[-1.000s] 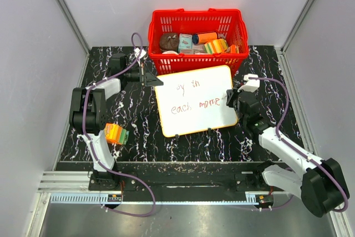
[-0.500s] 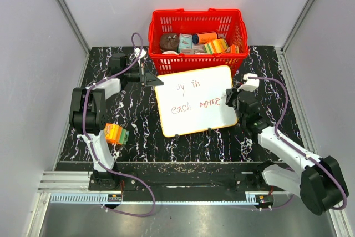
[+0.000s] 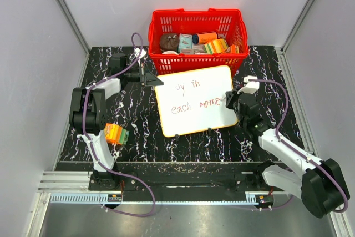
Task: Write a sentence on the whiteboard
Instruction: Write on the whiteboard with the whiteboard.
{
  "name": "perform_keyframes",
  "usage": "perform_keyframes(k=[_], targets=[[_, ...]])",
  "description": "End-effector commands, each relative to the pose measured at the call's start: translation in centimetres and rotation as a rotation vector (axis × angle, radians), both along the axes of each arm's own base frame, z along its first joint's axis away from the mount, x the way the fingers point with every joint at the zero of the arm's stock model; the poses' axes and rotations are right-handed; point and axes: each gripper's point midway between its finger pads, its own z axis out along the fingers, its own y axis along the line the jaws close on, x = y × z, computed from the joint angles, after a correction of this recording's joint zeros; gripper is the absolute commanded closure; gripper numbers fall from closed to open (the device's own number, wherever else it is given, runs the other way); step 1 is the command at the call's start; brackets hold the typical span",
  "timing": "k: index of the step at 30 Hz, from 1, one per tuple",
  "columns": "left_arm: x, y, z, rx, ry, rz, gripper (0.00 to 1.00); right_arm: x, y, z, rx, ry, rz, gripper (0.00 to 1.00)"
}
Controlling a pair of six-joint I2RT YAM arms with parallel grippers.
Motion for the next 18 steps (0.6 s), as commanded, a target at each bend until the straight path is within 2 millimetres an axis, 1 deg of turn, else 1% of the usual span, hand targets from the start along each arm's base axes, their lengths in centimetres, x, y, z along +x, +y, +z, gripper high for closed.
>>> perform_keyframes(k=[1,10,17,18], targets=[[1.1,-1.39,-2.02,0.058,-0.174,-0.005,1.0,-0.48,-0.09,-0.25,0.013,0.006,0.012,1.0],[1.12,-1.39,-2.03,0.06,-0.174,-0.005,1.0,-1.33,0.09,-1.22,0.009,0.043,0.04,1.0],[1.07,-1.44,-2.13,0.061,-0.173,-0.007,1.0,-1.14,-0.2,-0.84,0.007,0.031,0.021,1.0],[1.08,-1.44,-2.15,0.062,-0.171,-0.006,1.0,-0.93,-0.1,-0.38,0.012,0.018,0.022,1.0]])
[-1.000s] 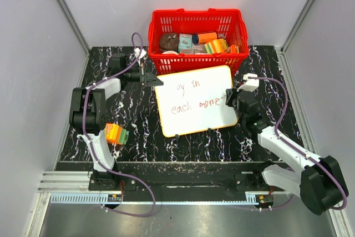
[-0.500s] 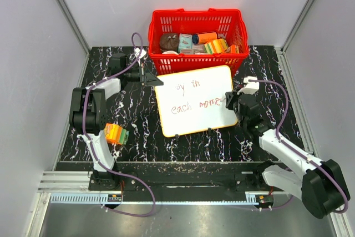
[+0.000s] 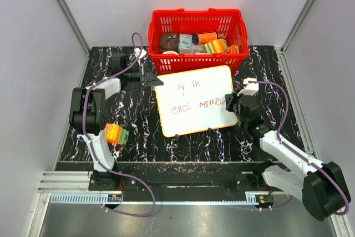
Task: Write a sentence on the whiteboard
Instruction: Write on the whiteboard with the whiteboard.
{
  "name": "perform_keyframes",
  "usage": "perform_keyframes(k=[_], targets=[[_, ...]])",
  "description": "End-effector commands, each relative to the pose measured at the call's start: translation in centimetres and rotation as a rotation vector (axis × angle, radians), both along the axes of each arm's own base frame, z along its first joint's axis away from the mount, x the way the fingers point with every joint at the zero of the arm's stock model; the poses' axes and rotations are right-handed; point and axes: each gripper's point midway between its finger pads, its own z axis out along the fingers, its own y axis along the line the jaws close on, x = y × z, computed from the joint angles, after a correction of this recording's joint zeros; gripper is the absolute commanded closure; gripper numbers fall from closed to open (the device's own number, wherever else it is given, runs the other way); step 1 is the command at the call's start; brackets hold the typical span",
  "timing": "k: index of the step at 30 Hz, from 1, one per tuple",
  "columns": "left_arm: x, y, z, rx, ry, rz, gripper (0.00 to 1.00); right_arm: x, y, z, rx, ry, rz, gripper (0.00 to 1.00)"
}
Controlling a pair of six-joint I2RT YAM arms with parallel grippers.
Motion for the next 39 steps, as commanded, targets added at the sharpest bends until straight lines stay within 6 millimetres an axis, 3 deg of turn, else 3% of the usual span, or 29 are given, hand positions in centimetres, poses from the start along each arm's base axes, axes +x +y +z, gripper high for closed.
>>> perform_keyframes(k=[1,19,33,39], targets=[[1.0,-1.5,-2.1,0.06,-0.171,-0.006,1.0,0.3,-0.4,0.3,0.002,-0.007,-0.02,1.0],[1.0,-1.6,-2.2,0.064,-0.171,-0.008,1.0,2.3,-0.3,3.7,0.006,-0.084,-0.057,1.0],[1.0,-1.6,-2.2,0.065,-0.172,-0.01,1.0,2.5,-1.8,3.9,-0.031,-0.093,-0.115,1.0],[1.0,-1.6,-2.2,0.065,-0.171,-0.01,1.0,2.3,-1.5,3.4,-0.02,-0.075,-0.098,1.0]])
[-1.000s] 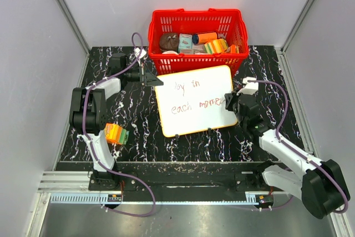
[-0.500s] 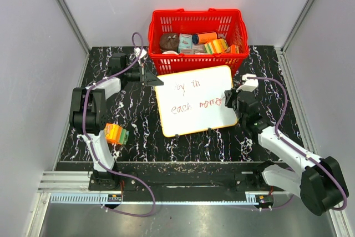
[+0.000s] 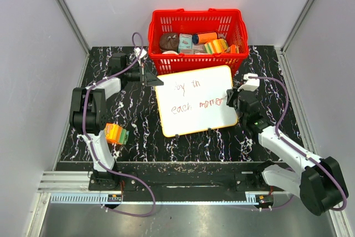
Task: Write a sentence on the whiteboard
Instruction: Write on the whiteboard with the whiteboard.
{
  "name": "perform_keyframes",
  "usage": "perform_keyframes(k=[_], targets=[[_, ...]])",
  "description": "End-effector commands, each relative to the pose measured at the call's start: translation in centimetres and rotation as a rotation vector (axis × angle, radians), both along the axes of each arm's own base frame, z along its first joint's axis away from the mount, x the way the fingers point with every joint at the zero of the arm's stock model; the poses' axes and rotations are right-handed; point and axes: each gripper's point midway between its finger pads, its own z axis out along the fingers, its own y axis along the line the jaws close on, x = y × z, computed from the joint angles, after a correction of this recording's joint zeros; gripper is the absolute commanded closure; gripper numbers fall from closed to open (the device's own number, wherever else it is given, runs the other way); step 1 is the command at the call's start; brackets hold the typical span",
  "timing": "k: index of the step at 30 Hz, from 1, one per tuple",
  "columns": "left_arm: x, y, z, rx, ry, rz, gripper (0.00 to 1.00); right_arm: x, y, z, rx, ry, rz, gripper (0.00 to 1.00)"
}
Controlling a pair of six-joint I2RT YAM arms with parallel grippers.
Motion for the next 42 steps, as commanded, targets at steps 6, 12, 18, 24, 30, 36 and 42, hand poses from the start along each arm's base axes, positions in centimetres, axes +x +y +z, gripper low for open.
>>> perform_keyframes(k=[6,12,18,24,30,36,42], targets=[[1.0,-1.5,-2.2,0.063,-0.169,-0.006,1.0,-0.2,-0.7,1.0,0.015,-0.027,-0.024,1.0],[1.0,-1.5,-2.2,0.063,-0.169,-0.006,1.0,-1.1,-0.8,-0.3,0.016,0.003,-0.012,1.0],[1.0,-1.5,-2.2,0.063,-0.172,-0.006,1.0,-1.8,-0.8,-1.5,0.014,0.034,0.0,1.0],[1.0,-1.6,-2.4,0.065,-0.167,-0.005,1.0,-2.0,-0.8,-0.5,0.034,0.009,0.003,1.0],[1.0,-1.6,-2.3,0.066,-0.167,-0.004,1.0,-1.7,-1.0,4.0,0.073,-0.1,-0.006,1.0],[1.0,-1.6,-2.3,0.065,-0.17,-0.007,1.0,-0.3,-0.8,4.4,0.04,-0.102,-0.02,1.0],[0.9,-1.7,-2.3,0.065,-0.169,-0.009,1.0,0.5,-0.6,3.4,0.035,-0.09,-0.028,1.0]])
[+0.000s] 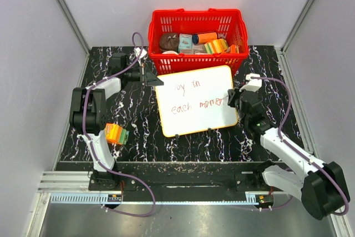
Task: Write a sentence on the whiteboard
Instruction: Write on the whiteboard with the whiteboard.
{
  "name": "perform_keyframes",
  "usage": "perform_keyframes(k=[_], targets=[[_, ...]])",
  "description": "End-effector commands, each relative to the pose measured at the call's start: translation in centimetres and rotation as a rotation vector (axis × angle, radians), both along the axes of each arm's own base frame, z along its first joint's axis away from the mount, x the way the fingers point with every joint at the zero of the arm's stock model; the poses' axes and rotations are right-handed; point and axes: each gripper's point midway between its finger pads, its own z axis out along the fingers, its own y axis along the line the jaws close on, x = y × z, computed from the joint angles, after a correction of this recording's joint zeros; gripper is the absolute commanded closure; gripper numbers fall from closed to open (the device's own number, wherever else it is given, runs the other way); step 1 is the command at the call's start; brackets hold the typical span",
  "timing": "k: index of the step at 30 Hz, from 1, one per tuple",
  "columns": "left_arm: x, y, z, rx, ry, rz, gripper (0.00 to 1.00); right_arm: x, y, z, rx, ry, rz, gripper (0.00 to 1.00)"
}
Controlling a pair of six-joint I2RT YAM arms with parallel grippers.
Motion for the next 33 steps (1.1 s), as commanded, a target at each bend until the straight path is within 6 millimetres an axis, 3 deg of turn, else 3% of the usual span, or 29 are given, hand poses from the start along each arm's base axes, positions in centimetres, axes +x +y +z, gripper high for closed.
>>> perform_keyframes(k=[1,11,25,33], targets=[[0.9,-1.7,-2.2,0.064,-0.167,-0.007,1.0,1.2,-0.2,1.8,0.01,-0.061,-0.029,1.0],[0.8,-1.7,-2.4,0.065,-0.163,-0.009,1.0,1.3,-0.8,0.0,-0.013,-0.027,-0.062,1.0],[0.8,-1.8,-2.4,0.068,-0.163,-0.009,1.0,1.0,-2.9,-0.6,-0.055,-0.002,-0.151,1.0],[0.8,-1.8,-2.5,0.068,-0.16,-0.01,1.0,0.8,-2.3,0.7,-0.016,-0.043,-0.111,1.0]])
